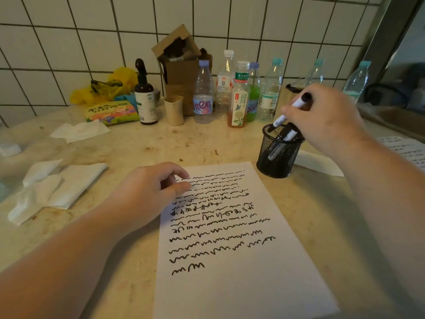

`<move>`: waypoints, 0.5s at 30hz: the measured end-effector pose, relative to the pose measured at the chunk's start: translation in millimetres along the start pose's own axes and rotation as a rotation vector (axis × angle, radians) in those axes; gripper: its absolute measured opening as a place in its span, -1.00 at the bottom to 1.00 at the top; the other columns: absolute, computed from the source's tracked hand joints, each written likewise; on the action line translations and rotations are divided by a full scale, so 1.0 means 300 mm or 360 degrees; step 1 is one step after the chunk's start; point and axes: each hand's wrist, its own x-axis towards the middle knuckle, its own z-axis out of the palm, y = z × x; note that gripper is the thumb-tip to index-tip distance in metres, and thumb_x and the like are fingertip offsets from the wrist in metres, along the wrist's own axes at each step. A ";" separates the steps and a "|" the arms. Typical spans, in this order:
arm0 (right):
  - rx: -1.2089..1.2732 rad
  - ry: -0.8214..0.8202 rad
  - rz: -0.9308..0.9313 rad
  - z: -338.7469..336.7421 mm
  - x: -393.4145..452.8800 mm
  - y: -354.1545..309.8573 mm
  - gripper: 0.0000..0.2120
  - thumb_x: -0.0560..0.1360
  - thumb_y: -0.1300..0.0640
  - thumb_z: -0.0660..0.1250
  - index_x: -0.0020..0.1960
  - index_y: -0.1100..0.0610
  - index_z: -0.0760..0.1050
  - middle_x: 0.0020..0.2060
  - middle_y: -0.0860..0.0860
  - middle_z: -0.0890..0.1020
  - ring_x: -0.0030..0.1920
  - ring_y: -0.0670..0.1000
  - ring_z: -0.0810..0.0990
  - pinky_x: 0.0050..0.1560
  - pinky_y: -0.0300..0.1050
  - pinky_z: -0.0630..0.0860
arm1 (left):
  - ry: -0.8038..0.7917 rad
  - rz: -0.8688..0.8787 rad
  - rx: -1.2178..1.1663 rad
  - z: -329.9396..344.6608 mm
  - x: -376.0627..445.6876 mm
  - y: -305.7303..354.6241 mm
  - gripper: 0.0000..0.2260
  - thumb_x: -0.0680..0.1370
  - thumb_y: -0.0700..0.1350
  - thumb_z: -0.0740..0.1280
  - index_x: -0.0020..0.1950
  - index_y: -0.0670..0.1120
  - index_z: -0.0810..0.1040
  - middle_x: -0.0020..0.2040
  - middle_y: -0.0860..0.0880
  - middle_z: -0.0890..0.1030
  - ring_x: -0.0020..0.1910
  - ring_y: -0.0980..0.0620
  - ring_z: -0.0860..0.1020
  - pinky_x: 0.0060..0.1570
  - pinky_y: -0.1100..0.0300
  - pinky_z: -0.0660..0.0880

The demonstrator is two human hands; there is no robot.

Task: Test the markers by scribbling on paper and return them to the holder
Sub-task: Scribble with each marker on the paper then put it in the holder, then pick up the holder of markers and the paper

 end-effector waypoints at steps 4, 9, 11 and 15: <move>-0.0146 -0.0116 0.0051 0.017 0.032 0.002 -0.56 0.49 -0.24 0.36 0.17 0.07 0.56 -0.01 0.03 0.56 -0.01 0.06 0.54 -0.19 -0.14 0.35 | 0.0038 -0.0008 -0.0052 0.000 -0.002 -0.002 -0.91 0.49 0.11 0.36 -0.02 0.23 0.56 -0.25 0.11 0.62 -0.28 0.14 0.53 -0.36 0.28 0.42; 0.0733 0.0136 0.0405 -0.006 -0.037 0.012 -0.51 0.61 -0.13 0.20 0.34 0.22 0.44 0.05 0.16 0.58 0.04 0.13 0.55 0.08 0.04 0.48 | 0.0026 -0.0003 -0.0022 -0.004 0.001 -0.001 -0.93 0.50 0.11 0.35 -0.03 0.25 0.53 -0.26 0.11 0.62 -0.31 0.16 0.53 -0.39 0.35 0.41; 0.1079 0.0170 0.0824 0.011 -0.062 0.055 -0.48 0.38 -0.03 0.32 0.28 0.18 0.48 0.17 0.18 0.53 0.19 0.14 0.52 0.25 0.20 0.45 | 0.0012 -0.0003 0.0020 -0.007 0.001 0.003 -0.93 0.50 0.13 0.33 -0.03 0.27 0.52 -0.25 0.10 0.61 -0.30 0.17 0.53 -0.36 0.33 0.43; 0.1291 -0.0218 0.1223 0.096 -0.098 0.168 -0.71 0.20 0.42 0.19 -0.10 0.26 0.39 0.25 0.19 0.50 0.25 0.21 0.51 0.23 0.16 0.52 | -0.0032 0.0008 0.0114 -0.009 0.002 0.003 -0.88 0.50 0.16 0.31 0.03 0.27 0.51 -0.25 0.12 0.60 -0.30 0.16 0.54 -0.31 0.28 0.48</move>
